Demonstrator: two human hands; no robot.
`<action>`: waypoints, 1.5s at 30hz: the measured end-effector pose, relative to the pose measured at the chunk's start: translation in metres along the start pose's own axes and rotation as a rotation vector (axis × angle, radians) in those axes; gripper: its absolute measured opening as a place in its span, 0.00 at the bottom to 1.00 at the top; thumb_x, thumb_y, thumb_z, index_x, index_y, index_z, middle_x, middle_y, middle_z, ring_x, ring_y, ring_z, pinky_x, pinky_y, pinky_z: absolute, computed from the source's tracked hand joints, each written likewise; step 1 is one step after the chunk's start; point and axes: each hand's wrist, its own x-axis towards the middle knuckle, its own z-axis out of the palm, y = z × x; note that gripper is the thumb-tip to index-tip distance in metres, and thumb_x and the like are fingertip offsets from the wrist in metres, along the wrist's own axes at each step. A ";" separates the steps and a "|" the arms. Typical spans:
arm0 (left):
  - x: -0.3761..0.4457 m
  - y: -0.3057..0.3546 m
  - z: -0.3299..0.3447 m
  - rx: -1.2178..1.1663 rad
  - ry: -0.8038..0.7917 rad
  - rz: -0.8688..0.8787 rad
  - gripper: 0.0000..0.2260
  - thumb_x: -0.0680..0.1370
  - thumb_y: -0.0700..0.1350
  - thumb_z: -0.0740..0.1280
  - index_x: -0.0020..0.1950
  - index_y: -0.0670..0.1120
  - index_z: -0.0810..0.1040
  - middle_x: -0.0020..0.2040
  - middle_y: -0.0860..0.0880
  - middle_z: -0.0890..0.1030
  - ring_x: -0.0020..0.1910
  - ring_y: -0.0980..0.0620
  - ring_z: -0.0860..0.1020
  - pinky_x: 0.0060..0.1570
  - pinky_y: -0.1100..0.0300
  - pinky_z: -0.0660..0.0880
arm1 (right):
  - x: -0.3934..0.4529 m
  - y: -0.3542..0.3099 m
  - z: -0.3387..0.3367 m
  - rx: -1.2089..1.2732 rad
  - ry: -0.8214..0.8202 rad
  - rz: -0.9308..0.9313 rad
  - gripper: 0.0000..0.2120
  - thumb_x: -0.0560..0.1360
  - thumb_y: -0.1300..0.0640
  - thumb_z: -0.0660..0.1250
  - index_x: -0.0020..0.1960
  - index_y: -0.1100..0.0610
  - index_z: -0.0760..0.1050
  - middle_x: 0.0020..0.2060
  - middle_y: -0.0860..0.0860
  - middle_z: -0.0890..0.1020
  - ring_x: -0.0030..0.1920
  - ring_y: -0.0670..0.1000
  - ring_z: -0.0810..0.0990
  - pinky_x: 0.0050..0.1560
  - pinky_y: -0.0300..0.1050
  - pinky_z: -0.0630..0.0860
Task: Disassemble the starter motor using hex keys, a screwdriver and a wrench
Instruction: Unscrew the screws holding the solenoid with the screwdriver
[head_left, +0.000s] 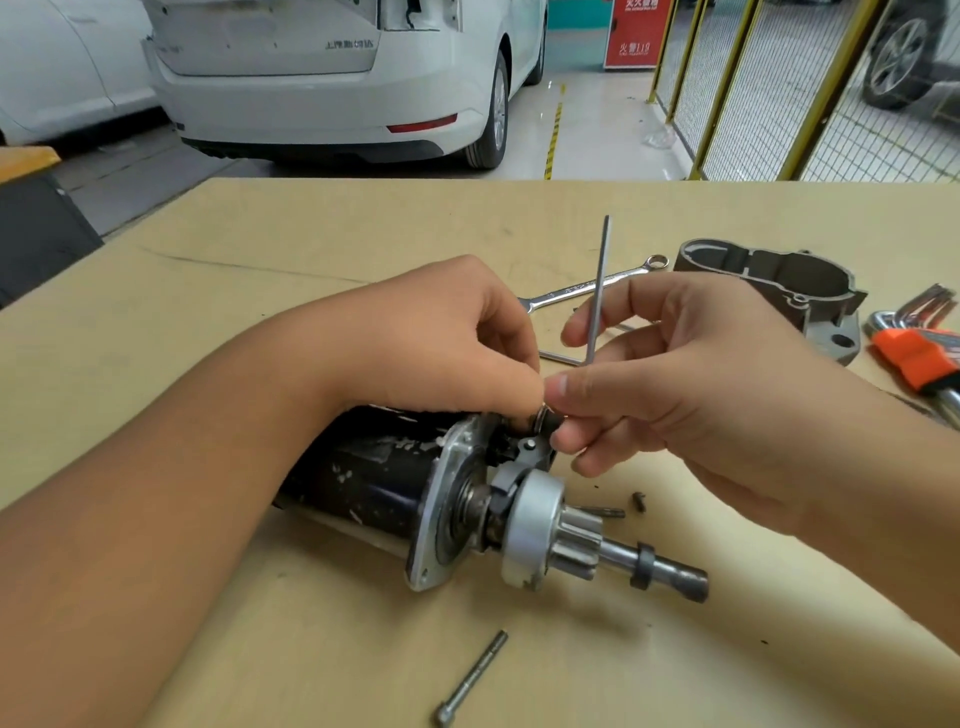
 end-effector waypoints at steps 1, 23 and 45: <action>-0.001 0.000 -0.001 -0.024 0.006 0.013 0.11 0.65 0.51 0.69 0.43 0.53 0.87 0.35 0.49 0.85 0.31 0.57 0.78 0.35 0.57 0.75 | 0.000 -0.001 0.002 -0.005 0.000 -0.006 0.15 0.67 0.74 0.77 0.49 0.66 0.76 0.26 0.59 0.79 0.27 0.59 0.83 0.29 0.47 0.80; 0.001 -0.009 -0.009 -0.186 0.139 0.020 0.07 0.74 0.39 0.74 0.40 0.49 0.90 0.35 0.48 0.86 0.34 0.60 0.80 0.41 0.61 0.75 | 0.008 -0.011 -0.002 -0.303 -0.069 -0.030 0.09 0.66 0.69 0.79 0.41 0.60 0.82 0.26 0.58 0.78 0.23 0.53 0.72 0.24 0.40 0.67; -0.031 0.000 -0.039 0.343 -0.490 0.040 0.53 0.48 0.69 0.82 0.70 0.81 0.63 0.69 0.75 0.68 0.69 0.74 0.67 0.71 0.57 0.69 | 0.004 0.004 -0.052 -0.588 0.001 -0.097 0.19 0.68 0.62 0.78 0.55 0.49 0.79 0.34 0.53 0.86 0.22 0.51 0.76 0.24 0.44 0.73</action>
